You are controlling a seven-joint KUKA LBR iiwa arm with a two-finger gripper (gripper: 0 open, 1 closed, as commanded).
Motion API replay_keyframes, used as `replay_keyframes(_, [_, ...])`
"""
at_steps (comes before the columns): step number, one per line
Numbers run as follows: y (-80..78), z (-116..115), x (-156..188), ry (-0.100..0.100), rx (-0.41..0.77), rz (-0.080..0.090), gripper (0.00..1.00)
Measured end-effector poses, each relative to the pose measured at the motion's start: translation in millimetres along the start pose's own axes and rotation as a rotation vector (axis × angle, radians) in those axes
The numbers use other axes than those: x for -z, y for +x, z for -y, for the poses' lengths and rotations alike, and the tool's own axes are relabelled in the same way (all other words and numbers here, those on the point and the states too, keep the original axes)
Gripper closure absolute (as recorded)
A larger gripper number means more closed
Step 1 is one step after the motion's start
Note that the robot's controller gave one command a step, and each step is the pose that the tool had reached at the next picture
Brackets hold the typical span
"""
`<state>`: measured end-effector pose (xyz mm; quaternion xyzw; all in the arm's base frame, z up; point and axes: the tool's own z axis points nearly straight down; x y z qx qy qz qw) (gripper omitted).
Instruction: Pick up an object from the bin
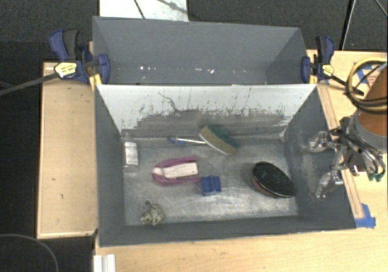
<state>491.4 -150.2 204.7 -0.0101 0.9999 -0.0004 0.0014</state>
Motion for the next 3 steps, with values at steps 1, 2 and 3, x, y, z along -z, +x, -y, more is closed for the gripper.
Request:
replay_keyframes(1, [-18.5, -51, -122, -0.004, 0.147, -0.006, 0.0])
replay_keyframes(2, [-19.7, -49, -118, -0.001, 0.149, 0.0, 1.0])
replay_keyframes(3, [-21.1, -43, 38, 0.002, 0.173, 0.006, 1.0])
